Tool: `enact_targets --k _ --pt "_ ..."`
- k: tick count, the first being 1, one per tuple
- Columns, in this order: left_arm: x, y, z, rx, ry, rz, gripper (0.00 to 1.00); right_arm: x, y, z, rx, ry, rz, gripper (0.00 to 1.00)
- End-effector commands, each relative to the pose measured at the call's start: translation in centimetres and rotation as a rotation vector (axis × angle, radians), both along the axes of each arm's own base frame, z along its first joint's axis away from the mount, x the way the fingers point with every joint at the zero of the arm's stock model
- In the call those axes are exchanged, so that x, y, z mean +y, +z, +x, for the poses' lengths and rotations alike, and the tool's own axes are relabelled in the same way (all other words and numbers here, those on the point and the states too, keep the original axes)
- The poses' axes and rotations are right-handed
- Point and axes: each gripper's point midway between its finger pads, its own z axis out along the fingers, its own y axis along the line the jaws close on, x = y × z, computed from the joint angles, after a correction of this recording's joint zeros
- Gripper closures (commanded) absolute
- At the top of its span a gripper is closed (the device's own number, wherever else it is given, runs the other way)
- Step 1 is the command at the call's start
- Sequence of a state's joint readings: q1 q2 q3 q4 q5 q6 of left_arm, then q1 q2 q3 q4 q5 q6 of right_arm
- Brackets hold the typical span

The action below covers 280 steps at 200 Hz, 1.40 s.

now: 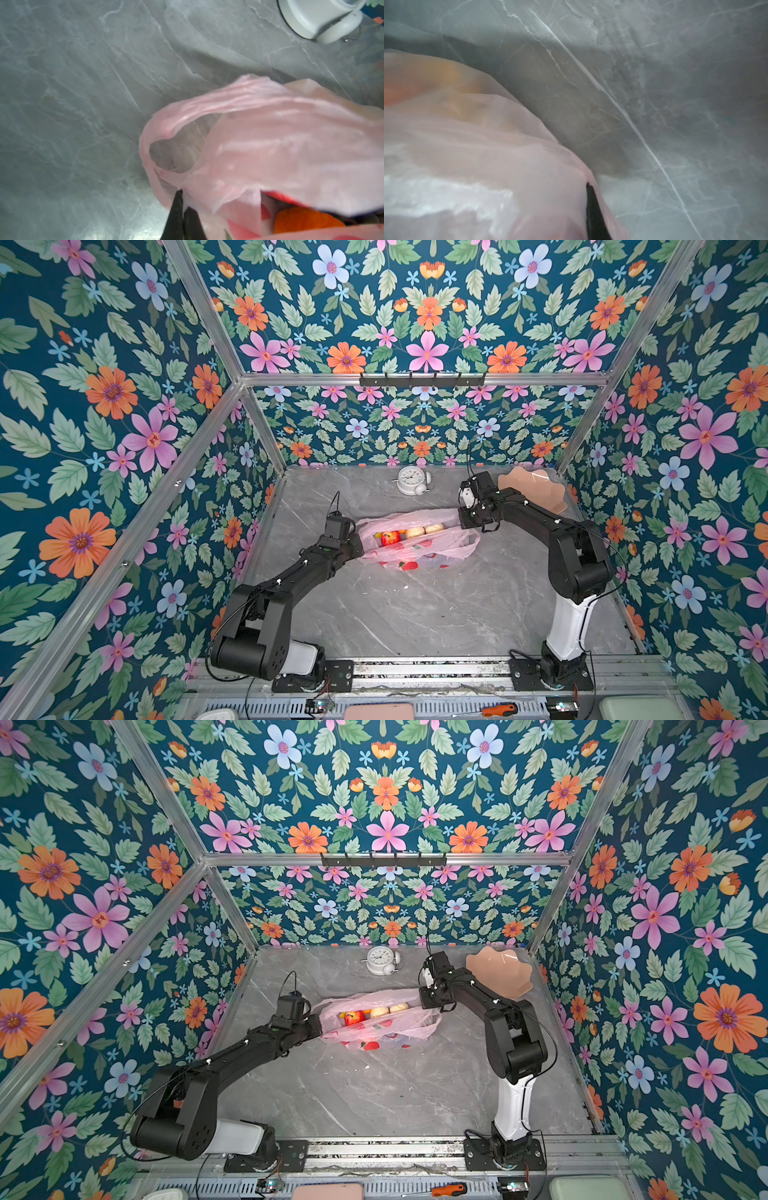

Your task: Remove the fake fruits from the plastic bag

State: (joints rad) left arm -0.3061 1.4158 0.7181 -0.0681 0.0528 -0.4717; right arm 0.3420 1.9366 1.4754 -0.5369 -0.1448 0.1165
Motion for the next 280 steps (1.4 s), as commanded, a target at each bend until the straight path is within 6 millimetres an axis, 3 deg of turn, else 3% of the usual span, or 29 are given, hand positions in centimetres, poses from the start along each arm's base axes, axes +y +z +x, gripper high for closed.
enact_targets --k 1,14,28,47,64,91,148,173,198,222,243,280 --pt "-2.2 0.9 0.1 -0.023 -0.088 0.029 1.00 2.9 1.9 -0.9 0.059 0.027 0.179 0.93" --pt "-3.2 1.2 0.0 -0.033 -0.111 0.038 1.00 3.1 3.0 -0.7 0.047 0.000 0.202 0.80" --pt "-3.9 1.6 -0.3 -0.051 -0.124 0.049 1.00 2.5 4.1 -0.6 0.027 -0.049 0.189 0.59" --pt "-4.6 1.9 -0.7 -0.065 -0.140 0.064 1.00 0.6 5.0 -0.8 -0.012 -0.135 0.100 0.34" --pt "-5.0 1.9 -1.1 -0.070 -0.146 0.072 1.00 -1.0 5.4 -1.5 -0.048 -0.207 -0.034 0.20" --pt "-5.2 1.9 -1.5 -0.077 -0.142 0.079 1.00 -1.5 5.7 -3.6 -0.071 -0.274 -0.180 0.16" --pt "-5.2 1.9 -2.0 -0.092 -0.125 0.079 1.00 3.0 3.5 -7.1 -0.065 -0.289 -0.197 0.15" --pt "-4.3 1.5 -2.1 -0.085 -0.078 0.101 1.00 3.1 2.1 -7.9 -0.034 -0.278 -0.192 0.29" --pt "-2.6 0.4 -2.3 -0.050 -0.004 0.116 1.00 2.6 2.1 -8.9 -0.067 -0.255 -0.125 0.64" --pt "-0.5 -1.1 -2.5 -0.008 0.072 0.049 1.00 2.1 2.3 -10.0 -0.060 -0.251 0.106 0.93" --pt "0.4 -1.7 -3.1 0.005 0.107 0.006 1.00 1.5 1.9 -10.7 -0.054 -0.259 0.240 0.98" --pt "-1.7 -1.9 -3.7 0.001 0.019 -0.025 1.00 2.0 0.7 -11.6 -0.031 -0.242 0.301 1.00"
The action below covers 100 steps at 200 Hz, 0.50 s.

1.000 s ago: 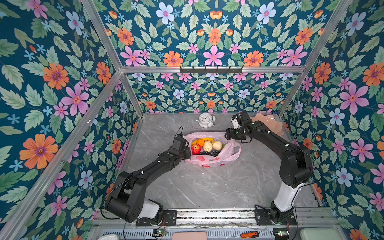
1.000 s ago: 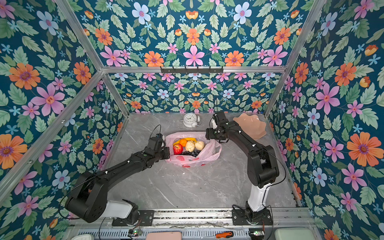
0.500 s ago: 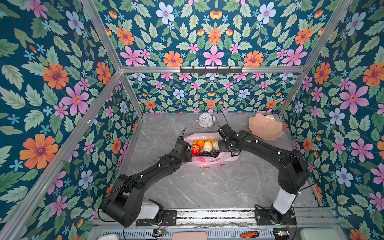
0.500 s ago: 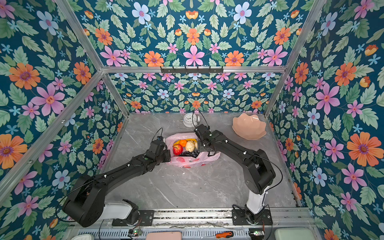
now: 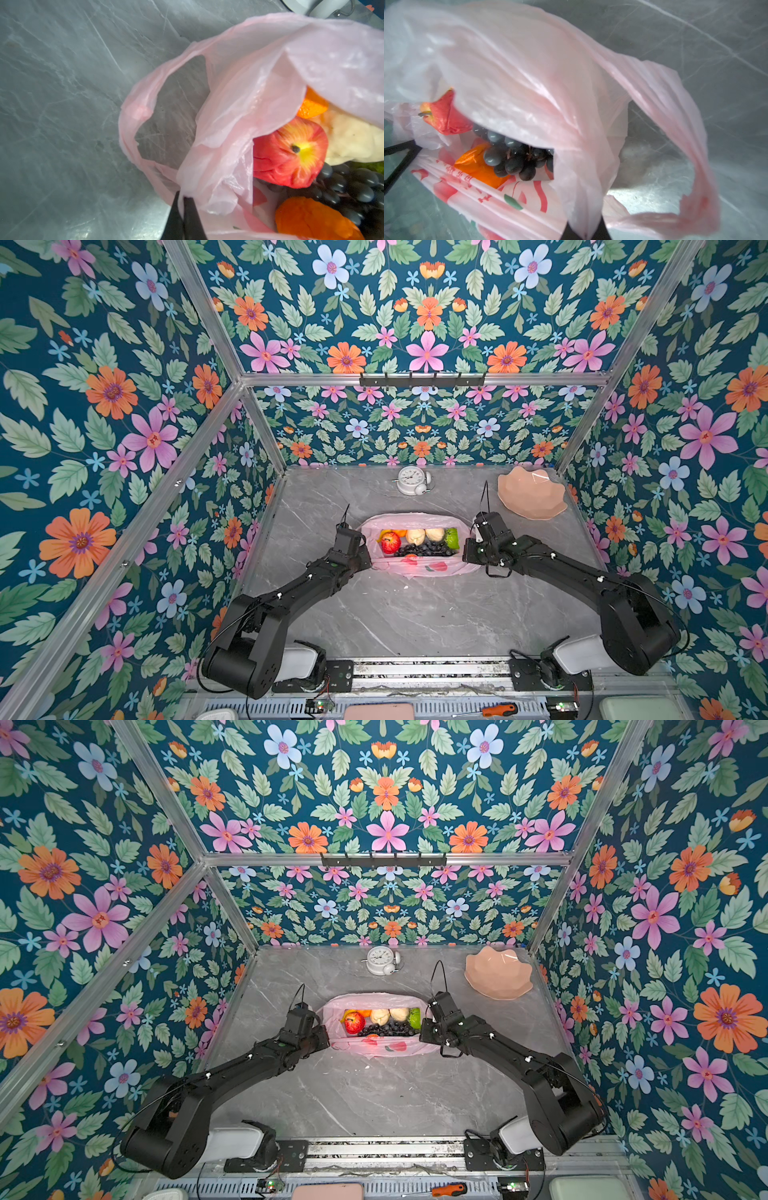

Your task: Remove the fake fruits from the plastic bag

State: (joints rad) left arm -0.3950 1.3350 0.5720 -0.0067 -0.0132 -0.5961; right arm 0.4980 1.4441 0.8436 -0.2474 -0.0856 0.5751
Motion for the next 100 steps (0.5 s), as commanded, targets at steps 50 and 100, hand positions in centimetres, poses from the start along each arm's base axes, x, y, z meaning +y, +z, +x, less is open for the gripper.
enact_targets --k 50,100 --pt "-4.7 0.9 -1.6 -0.043 -0.161 0.060 1.00 1.4 0.3 0.7 -0.034 -0.002 0.082 1.00" --pt "-4.5 -0.5 -2.8 -0.016 -0.154 0.098 1.00 -1.2 -0.8 -1.0 -0.003 -0.055 -0.028 1.00"
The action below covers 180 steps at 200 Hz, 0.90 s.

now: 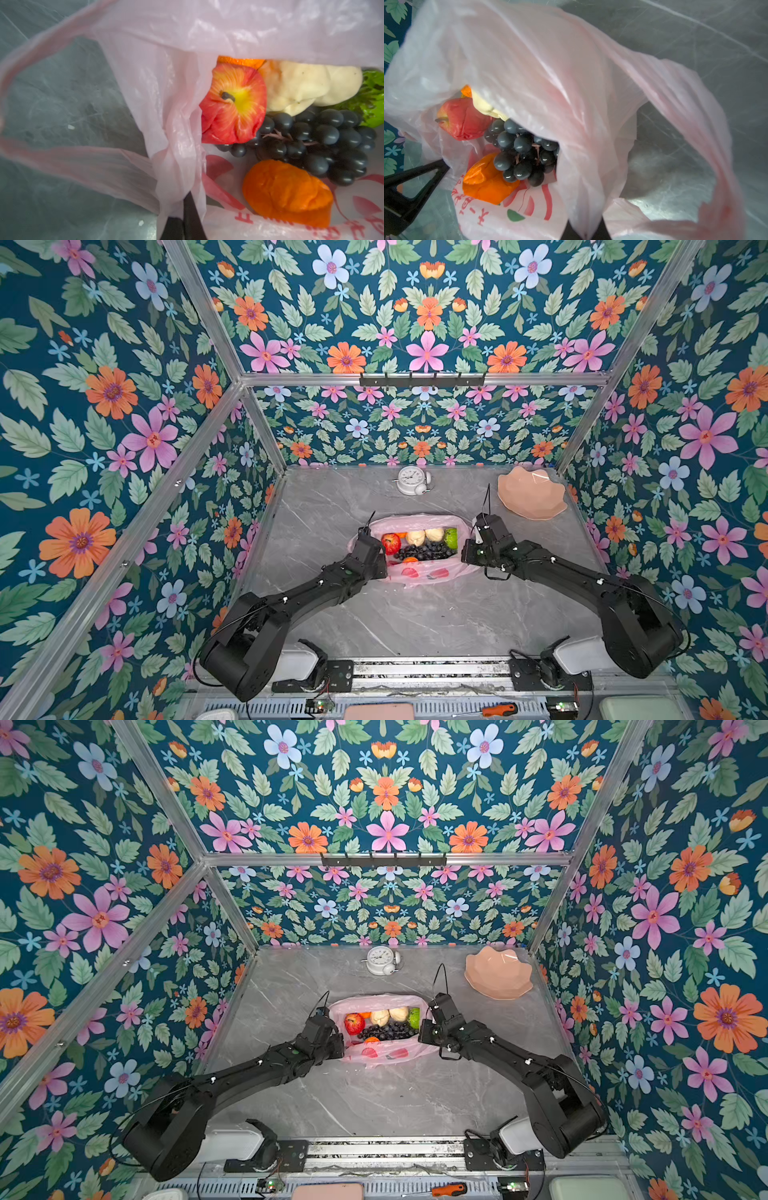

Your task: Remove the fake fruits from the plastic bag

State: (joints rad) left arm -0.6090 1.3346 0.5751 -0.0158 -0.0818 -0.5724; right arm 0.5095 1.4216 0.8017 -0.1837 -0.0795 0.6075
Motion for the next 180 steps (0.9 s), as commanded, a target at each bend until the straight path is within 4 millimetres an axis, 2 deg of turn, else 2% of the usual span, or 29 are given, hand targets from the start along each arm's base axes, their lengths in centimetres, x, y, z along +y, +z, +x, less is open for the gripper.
enact_targets --k 1,32,47,75,97,119,141,163,180 --pt "1.0 -0.7 -0.2 0.007 0.036 0.037 1.00 -1.5 -1.0 -0.9 0.028 -0.037 -0.061 1.00" --pt "1.5 -0.6 -0.2 0.001 0.064 0.040 1.00 -2.3 -2.1 -1.8 0.051 -0.051 -0.086 0.99" --pt "2.4 0.1 -0.1 -0.003 0.087 0.094 0.79 -2.5 -2.2 -1.9 0.055 -0.052 -0.093 0.98" --pt "4.3 2.6 -0.4 -0.032 0.101 0.235 0.49 -2.2 -1.1 -1.6 0.029 -0.035 -0.083 0.98" --pt "5.4 4.2 -1.2 -0.047 0.111 0.359 0.36 -2.2 0.2 -1.2 0.002 -0.029 -0.094 0.98" --pt "5.1 5.5 -1.2 -0.073 0.081 0.452 0.29 -2.3 1.0 -0.8 -0.020 -0.024 -0.107 0.98" --pt "4.1 6.4 0.4 -0.102 0.057 0.549 0.25 -2.2 1.4 -0.4 -0.031 -0.020 -0.112 0.98" --pt "2.6 6.7 3.3 -0.128 0.056 0.598 0.15 -2.1 1.3 -0.2 -0.028 -0.015 -0.120 0.98" --pt "2.5 5.6 6.0 -0.101 0.081 0.586 0.20 -2.3 1.2 -0.4 -0.026 -0.018 -0.127 0.98"
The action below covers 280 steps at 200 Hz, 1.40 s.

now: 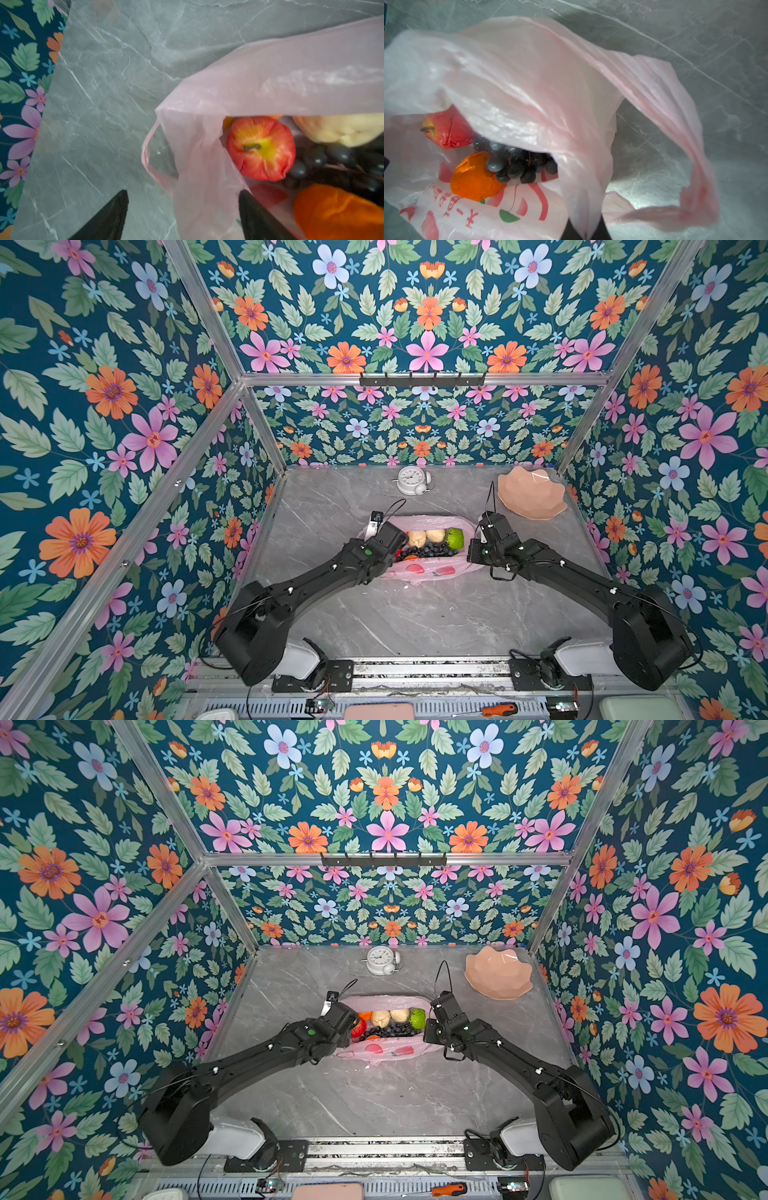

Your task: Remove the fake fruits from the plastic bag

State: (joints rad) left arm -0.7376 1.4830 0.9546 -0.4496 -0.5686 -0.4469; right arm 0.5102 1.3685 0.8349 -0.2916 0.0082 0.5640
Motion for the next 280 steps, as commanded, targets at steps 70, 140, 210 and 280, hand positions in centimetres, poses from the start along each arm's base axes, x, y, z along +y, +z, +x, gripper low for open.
enact_targets --k 70,140,210,280 --pt "2.2 -3.1 11.2 0.040 0.120 -0.170 0.99 -1.5 -3.2 -0.2 0.040 -0.011 -0.088 0.98" --pt "11.5 -3.5 8.5 -0.006 0.380 -0.297 1.00 7.3 -2.1 5.1 -0.006 0.185 -0.089 0.98" --pt "12.7 -2.0 5.8 -0.087 0.336 -0.463 1.00 14.6 -1.6 9.0 -0.009 0.264 -0.029 0.97" --pt "9.3 -3.8 3.7 -0.034 0.236 -0.356 1.00 12.7 -1.0 7.1 0.000 0.244 -0.050 0.59"
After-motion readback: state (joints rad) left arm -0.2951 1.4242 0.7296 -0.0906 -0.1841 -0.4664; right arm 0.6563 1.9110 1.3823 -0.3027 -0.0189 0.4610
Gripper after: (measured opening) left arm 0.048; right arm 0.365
